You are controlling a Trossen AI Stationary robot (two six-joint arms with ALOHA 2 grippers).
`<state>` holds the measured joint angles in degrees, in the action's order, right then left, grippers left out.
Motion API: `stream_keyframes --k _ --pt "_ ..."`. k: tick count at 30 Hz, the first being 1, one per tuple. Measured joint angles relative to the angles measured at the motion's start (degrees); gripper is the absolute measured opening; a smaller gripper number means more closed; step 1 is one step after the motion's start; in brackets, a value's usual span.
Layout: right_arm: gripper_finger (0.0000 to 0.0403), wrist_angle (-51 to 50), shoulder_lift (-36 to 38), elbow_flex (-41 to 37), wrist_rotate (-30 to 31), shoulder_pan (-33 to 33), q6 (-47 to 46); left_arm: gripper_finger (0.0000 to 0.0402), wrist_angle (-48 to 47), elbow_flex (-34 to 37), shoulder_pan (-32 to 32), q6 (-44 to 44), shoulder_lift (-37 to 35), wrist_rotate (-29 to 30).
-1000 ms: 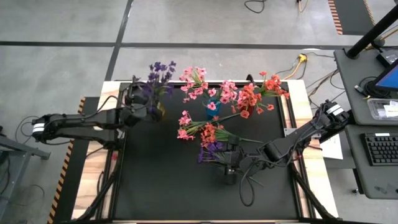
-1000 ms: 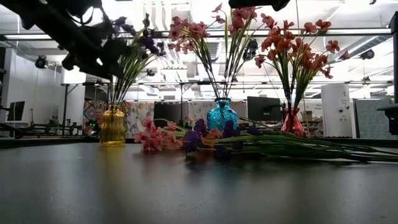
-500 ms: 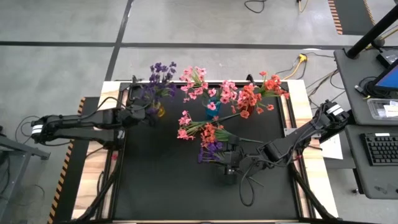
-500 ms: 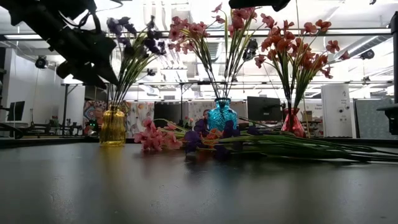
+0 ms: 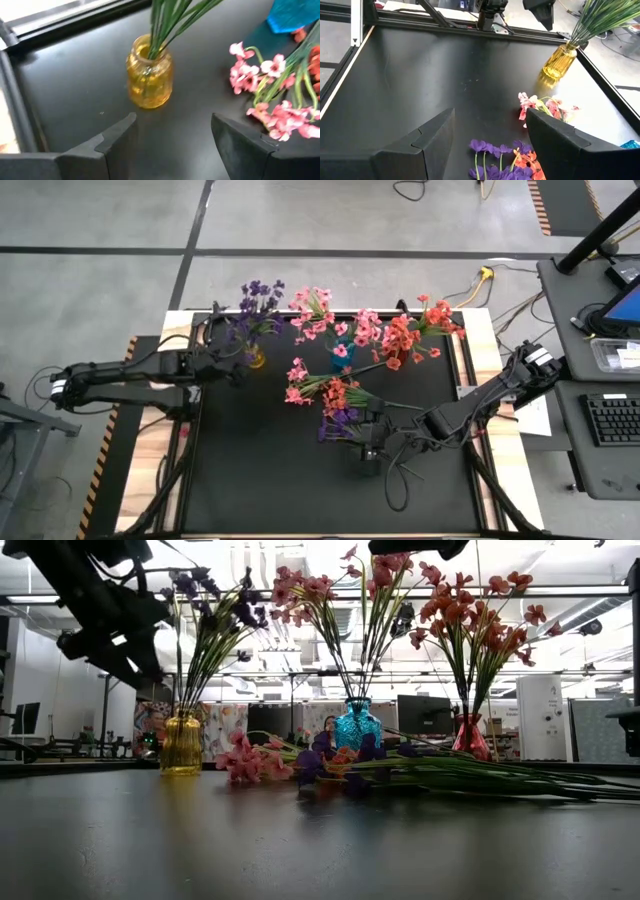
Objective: Sort flowers into vase by color
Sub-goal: Put the orange flower into the red vase
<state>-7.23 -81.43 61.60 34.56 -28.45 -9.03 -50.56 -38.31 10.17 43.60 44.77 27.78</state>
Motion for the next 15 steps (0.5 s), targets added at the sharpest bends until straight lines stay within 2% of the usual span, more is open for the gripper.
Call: stream_keyframes --k 8,15 --pt "0.0238 -0.2 0.0 0.0 0.0 0.0 -0.1 0.0236 -8.5 -3.1 -0.1 2.1 -0.1 -0.4" --pt "0.0238 -3.6 0.0 0.0 0.0 0.0 -2.7 0.0236 -14.4 -4.0 -3.7 6.2 -0.2 -4.4"
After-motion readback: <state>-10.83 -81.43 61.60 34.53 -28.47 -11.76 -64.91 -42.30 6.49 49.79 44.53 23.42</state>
